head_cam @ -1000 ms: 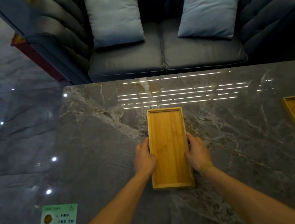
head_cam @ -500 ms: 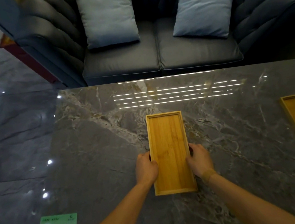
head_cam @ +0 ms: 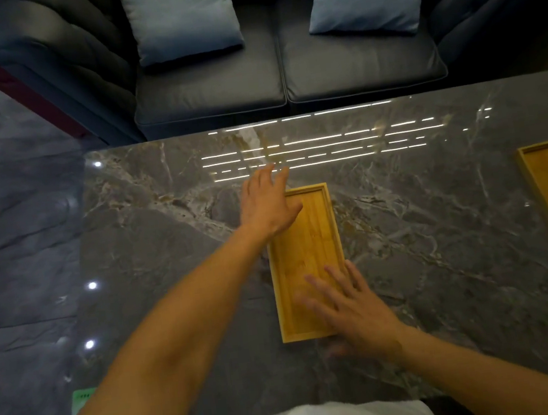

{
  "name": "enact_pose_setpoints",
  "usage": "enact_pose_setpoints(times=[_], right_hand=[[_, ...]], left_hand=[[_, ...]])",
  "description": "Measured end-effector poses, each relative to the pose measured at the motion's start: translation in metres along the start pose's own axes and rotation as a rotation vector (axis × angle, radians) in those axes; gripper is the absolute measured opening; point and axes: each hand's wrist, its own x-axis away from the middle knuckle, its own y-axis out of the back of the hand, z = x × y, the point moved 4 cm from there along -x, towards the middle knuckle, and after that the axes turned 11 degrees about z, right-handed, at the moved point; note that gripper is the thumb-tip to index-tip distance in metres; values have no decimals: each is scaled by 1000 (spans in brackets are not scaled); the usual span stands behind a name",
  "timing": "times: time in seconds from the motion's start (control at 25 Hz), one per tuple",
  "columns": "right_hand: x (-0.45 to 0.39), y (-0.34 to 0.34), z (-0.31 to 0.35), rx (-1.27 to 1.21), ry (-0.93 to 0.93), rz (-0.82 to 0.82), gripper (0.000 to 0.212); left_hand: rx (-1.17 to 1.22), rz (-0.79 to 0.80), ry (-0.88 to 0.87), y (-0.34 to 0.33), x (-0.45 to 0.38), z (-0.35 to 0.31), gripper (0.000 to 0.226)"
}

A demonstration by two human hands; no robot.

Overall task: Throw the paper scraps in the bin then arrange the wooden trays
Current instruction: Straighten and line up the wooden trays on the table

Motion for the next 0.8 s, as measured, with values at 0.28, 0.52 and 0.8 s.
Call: enact_pose_setpoints(times=[0.28, 0.52, 0.8], right_hand=[[-8, -8, 6, 24, -75, -8, 79], [-7, -13, 7, 44, -50, 16, 94], [-6, -11, 5, -3, -45, -10, 89]], left_hand=[[-127, 361, -5, -19, -37, -13, 63], [-177, 281, -41, -23, -32, -10, 61], [-198, 289, -57, -28, -25, -10, 81]])
